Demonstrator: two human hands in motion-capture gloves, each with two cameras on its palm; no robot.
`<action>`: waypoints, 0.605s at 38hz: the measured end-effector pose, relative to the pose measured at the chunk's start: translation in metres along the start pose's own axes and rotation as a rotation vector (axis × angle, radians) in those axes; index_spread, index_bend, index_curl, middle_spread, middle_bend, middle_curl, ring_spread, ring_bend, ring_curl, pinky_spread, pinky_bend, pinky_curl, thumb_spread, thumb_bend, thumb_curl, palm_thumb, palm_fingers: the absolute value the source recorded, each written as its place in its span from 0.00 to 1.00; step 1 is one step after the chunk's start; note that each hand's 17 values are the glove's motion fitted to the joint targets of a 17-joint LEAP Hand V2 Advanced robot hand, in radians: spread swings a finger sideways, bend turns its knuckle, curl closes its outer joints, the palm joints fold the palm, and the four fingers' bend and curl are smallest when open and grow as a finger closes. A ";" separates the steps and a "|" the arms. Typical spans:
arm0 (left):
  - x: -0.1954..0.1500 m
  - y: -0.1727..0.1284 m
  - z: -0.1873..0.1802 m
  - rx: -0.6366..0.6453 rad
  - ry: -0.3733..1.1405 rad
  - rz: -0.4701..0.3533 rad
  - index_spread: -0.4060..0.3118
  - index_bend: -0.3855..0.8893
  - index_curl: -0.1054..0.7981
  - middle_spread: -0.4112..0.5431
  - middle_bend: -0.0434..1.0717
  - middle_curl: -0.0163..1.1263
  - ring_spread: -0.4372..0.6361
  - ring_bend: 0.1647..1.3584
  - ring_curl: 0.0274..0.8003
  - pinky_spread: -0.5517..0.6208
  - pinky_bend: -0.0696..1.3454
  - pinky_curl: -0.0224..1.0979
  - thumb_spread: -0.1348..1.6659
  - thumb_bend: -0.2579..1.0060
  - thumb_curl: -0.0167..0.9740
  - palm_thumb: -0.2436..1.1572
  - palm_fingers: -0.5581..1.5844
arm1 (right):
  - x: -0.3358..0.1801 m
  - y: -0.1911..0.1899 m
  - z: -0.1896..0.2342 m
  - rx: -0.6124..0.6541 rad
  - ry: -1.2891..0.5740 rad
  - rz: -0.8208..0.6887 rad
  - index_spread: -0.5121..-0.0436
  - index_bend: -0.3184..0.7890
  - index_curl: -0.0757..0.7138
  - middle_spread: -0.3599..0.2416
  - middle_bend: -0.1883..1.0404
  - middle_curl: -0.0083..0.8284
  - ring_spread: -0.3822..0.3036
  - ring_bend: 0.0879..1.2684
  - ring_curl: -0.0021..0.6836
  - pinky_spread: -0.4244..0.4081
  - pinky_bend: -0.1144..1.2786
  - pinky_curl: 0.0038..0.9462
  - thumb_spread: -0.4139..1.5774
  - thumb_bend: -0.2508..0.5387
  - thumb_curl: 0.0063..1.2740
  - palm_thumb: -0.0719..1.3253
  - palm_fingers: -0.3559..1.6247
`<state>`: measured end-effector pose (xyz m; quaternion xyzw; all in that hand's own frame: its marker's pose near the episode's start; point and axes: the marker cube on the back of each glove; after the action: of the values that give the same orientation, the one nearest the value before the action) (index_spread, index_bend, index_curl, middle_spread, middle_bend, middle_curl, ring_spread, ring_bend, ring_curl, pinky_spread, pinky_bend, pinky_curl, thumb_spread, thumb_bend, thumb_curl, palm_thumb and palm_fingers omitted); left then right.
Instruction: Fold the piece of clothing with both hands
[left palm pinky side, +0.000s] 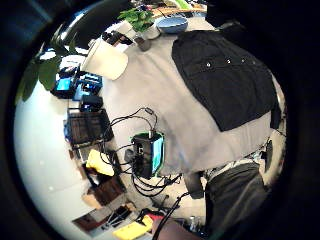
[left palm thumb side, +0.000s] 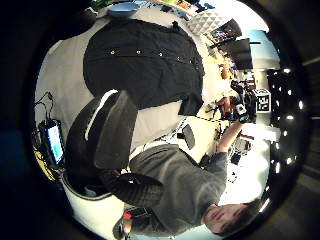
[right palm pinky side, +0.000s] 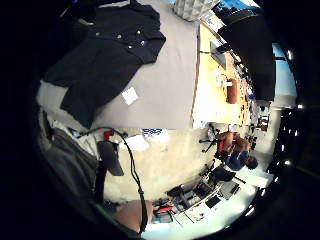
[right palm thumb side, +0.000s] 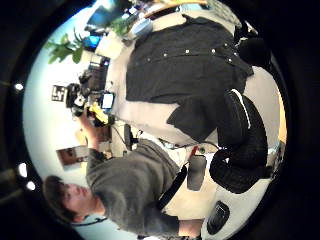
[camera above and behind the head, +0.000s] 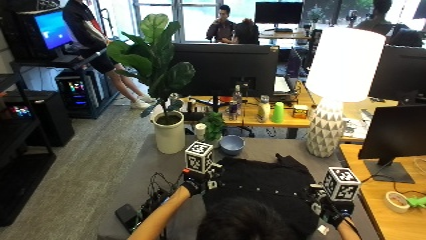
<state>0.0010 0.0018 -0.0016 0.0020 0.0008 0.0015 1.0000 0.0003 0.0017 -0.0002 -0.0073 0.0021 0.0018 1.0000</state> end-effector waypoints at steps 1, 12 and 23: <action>0.000 0.000 0.000 0.001 0.000 0.001 0.49 0.55 0.21 0.47 0.17 0.04 0.47 0.20 0.07 0.57 0.23 0.08 0.32 0.28 0.04 0.28 0.49 | 0.000 0.000 0.000 -0.002 0.000 0.000 0.84 0.58 0.23 0.57 0.39 0.11 0.57 0.18 0.11 0.59 0.25 0.05 0.41 0.78 0.06 0.42 0.54; 0.004 -0.009 0.021 -0.045 -0.026 0.031 0.46 0.47 0.33 0.52 0.16 0.13 0.54 0.29 0.24 0.65 0.27 0.19 0.60 0.26 0.10 0.30 0.42 | 0.008 0.003 0.014 -0.118 0.036 0.005 0.61 0.49 0.41 0.55 0.36 0.25 0.58 0.21 0.32 0.65 0.25 0.20 0.70 0.91 0.13 0.50 0.49; 0.027 -0.031 0.129 -0.234 -0.054 0.189 0.45 0.46 0.39 0.53 0.19 0.16 0.56 0.31 0.28 0.67 0.30 0.24 0.63 0.20 0.16 0.29 0.41 | 0.015 -0.003 0.109 -0.370 0.054 -0.026 0.42 0.33 0.34 0.53 0.33 0.32 0.57 0.30 0.42 0.69 0.32 0.28 0.76 0.66 0.14 0.40 0.41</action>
<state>0.0280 -0.0295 0.1269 -0.1143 -0.0263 0.0954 0.9885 0.0159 0.0005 0.1089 -0.1910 0.0284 -0.0108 0.9811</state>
